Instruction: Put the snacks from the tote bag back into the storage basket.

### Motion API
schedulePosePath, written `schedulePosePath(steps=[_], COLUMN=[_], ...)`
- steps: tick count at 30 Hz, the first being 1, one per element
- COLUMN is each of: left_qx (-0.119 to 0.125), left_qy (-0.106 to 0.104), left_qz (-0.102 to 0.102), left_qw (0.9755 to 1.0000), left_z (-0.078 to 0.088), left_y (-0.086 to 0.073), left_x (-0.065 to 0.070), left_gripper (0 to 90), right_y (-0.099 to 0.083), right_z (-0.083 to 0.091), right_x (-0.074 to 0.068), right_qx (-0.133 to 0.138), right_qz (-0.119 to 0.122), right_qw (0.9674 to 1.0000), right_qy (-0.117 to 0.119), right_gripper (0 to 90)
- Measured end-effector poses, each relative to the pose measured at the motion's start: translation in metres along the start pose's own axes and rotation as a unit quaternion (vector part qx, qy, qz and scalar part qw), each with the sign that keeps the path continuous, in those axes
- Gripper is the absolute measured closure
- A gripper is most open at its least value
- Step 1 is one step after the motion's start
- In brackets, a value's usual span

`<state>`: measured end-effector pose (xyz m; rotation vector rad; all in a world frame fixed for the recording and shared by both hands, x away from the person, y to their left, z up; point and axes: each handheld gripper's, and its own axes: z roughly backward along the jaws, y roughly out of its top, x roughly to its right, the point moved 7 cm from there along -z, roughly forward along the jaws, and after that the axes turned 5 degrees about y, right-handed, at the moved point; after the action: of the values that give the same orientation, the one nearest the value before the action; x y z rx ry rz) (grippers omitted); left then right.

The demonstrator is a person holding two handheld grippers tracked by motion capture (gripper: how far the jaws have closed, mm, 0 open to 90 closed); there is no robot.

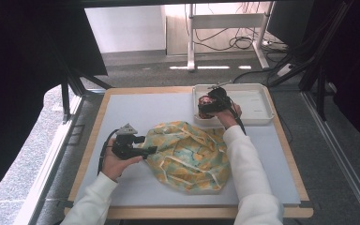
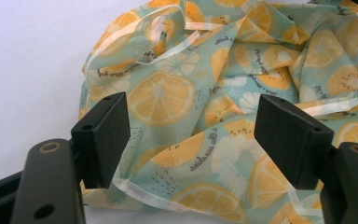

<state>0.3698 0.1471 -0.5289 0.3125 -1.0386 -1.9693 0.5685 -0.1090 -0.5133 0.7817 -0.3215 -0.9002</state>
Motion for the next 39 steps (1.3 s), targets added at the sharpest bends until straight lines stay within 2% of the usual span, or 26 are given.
schedulePosePath(steps=[19,25,29,39], left_qx=[-0.002,-0.004,-0.003,-0.005], left_qy=[0.0,-0.001,-0.001,-0.001], left_qz=[-0.001,-0.003,-0.003,-0.002], left_qw=[1.0,1.0,1.0,1.0], left_z=[-0.001,-0.002,-0.002,-0.003], left_y=[-0.001,-0.001,-0.001,-0.001], left_x=[0.0,0.001,0.001,0.0], left_gripper=[26.8,26.8,26.8,26.8], right_y=[-0.011,-0.013,-0.012,-0.008], right_z=[-0.013,-0.012,-0.01,0.004], right_x=[0.003,0.003,0.003,0.004], right_qx=[-0.017,-0.021,-0.013,0.006], right_qz=[0.005,0.002,-0.009,-0.016], right_qw=[0.9998,0.9998,0.9999,0.9999], right_qy=[-0.005,0.001,-0.001,-0.002], right_gripper=[24.4,21.7,15.5,13.6])
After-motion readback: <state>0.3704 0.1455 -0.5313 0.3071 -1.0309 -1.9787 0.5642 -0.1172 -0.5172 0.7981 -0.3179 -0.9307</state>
